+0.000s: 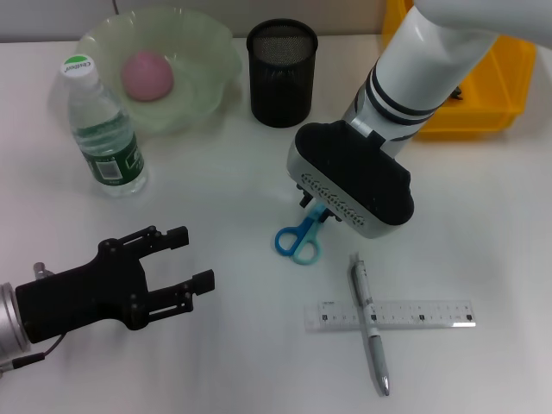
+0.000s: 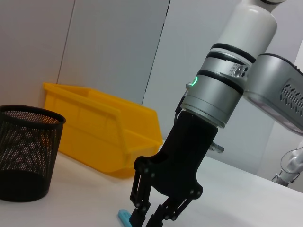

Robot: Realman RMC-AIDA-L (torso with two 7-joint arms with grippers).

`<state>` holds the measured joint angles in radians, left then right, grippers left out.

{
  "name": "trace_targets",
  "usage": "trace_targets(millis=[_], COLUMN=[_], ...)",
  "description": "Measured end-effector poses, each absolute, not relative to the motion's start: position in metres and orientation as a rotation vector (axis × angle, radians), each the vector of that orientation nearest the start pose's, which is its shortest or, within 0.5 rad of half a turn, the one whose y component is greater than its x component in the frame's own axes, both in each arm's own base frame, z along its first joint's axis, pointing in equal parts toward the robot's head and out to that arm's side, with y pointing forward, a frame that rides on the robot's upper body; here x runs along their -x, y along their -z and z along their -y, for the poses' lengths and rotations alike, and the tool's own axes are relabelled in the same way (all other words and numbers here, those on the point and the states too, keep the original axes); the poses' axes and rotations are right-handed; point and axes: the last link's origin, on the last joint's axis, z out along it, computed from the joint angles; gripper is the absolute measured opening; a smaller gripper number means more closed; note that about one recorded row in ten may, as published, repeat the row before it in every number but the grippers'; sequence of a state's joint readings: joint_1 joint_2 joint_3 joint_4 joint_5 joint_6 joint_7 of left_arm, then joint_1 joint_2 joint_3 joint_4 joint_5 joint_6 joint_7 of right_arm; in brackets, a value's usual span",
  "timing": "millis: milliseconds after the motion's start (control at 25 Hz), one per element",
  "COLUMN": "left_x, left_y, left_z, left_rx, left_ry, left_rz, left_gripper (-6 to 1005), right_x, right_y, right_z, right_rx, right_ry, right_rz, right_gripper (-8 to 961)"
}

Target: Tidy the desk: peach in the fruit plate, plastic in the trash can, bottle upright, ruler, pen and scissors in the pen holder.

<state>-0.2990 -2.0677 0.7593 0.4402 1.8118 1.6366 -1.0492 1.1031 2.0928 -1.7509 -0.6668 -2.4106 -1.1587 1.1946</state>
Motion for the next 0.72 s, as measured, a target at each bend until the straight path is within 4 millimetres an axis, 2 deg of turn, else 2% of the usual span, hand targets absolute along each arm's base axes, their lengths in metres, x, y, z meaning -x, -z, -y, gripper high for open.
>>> trace_targets(millis=[200,440,720], left_x=[0.3134,0.3133,0.3129], left_y=[0.0245,0.0240,0.0235], left_z=[-0.2413,-0.2418,-0.2425], left_rx=[2.624,2.618,2.612], left_ry=[0.904,0.908,0.913], left_rz=[0.647,0.646,0.645], left_gripper=[785,785,785], right_x=[-0.1181,-0.1250,-0.1248], right_y=[0.1086,0.1093,0.1103], right_z=[-0.3901,-0.3870,-0.3871], right_rx=[2.762,2.753,2.751], right_ry=[0.868,0.906,0.895], right_rz=[1.460,1.487,1.494], right_gripper=[302,463,455])
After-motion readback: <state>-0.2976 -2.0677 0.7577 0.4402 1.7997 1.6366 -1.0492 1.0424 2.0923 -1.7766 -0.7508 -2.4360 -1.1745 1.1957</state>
